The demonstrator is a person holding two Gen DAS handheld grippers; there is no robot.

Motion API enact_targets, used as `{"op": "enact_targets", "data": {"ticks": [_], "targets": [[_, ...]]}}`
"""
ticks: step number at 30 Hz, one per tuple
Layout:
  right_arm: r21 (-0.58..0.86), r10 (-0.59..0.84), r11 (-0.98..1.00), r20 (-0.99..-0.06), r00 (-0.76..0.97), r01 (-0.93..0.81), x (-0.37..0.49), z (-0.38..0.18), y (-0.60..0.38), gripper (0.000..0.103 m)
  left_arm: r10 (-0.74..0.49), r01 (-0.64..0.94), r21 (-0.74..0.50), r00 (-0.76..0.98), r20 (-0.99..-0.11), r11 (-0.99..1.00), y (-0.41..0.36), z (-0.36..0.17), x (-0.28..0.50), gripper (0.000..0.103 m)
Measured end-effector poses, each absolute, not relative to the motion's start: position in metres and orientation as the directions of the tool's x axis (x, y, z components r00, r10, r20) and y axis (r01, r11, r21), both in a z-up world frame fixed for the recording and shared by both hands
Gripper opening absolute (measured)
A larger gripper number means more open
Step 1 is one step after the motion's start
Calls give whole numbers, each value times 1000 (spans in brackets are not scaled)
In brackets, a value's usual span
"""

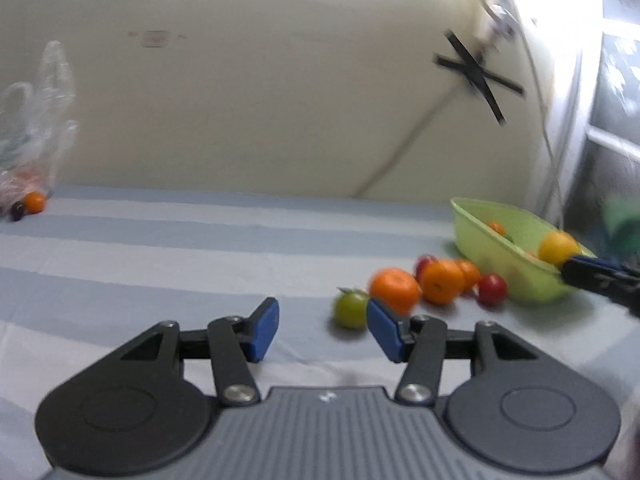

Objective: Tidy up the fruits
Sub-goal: 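Grasp a mandarin with the left gripper while the right grasps a red cherry tomato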

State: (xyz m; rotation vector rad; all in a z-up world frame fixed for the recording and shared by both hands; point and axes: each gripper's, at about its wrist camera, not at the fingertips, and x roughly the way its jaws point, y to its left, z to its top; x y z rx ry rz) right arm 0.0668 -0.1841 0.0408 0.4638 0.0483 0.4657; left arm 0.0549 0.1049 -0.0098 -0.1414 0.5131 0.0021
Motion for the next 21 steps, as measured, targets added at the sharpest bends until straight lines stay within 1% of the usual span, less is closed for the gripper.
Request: {"op": "enact_targets", "data": {"ticks": [3, 5, 7, 10, 15, 16, 17, 18, 21], "targets": [[337, 509, 807, 21, 861, -485, 57, 51, -146, 44, -65, -10, -160, 889, -454, 987, 107, -7, 49, 51], [254, 529, 823, -21, 848, -508, 58, 57, -122, 44, -78, -17, -204, 892, -445, 979, 114, -8, 47, 51], [203, 536, 832, -62, 842, -515, 65, 63, -104, 44, -97, -21, -258, 893, -439, 966, 124, -10, 46, 51], [173, 523, 847, -103, 846, -502, 83, 70, -87, 44, -118, -22, -308, 896, -429, 951, 131, -13, 44, 51], [117, 483, 875, -162, 861, -469, 113, 79, -67, 44, -131, -7, -312, 898, -419, 950, 131, -13, 43, 51], [118, 485, 874, -177, 857, -471, 117, 79, -66, 42, -133, -7, -317, 899, -417, 948, 132, -13, 43, 51], [119, 494, 870, -192, 848, -479, 121, 78, -65, 35, -135, -6, -322, 900, -414, 947, 132, -13, 42, 51], [122, 499, 866, -212, 840, -484, 124, 77, -63, 35, -136, -5, -325, 902, -411, 946, 133, -13, 41, 51], [134, 506, 863, -196, 840, -488, 111, 76, -68, 34, -158, 28, -328, 913, -376, 944, 131, -10, 37, 51]]}}
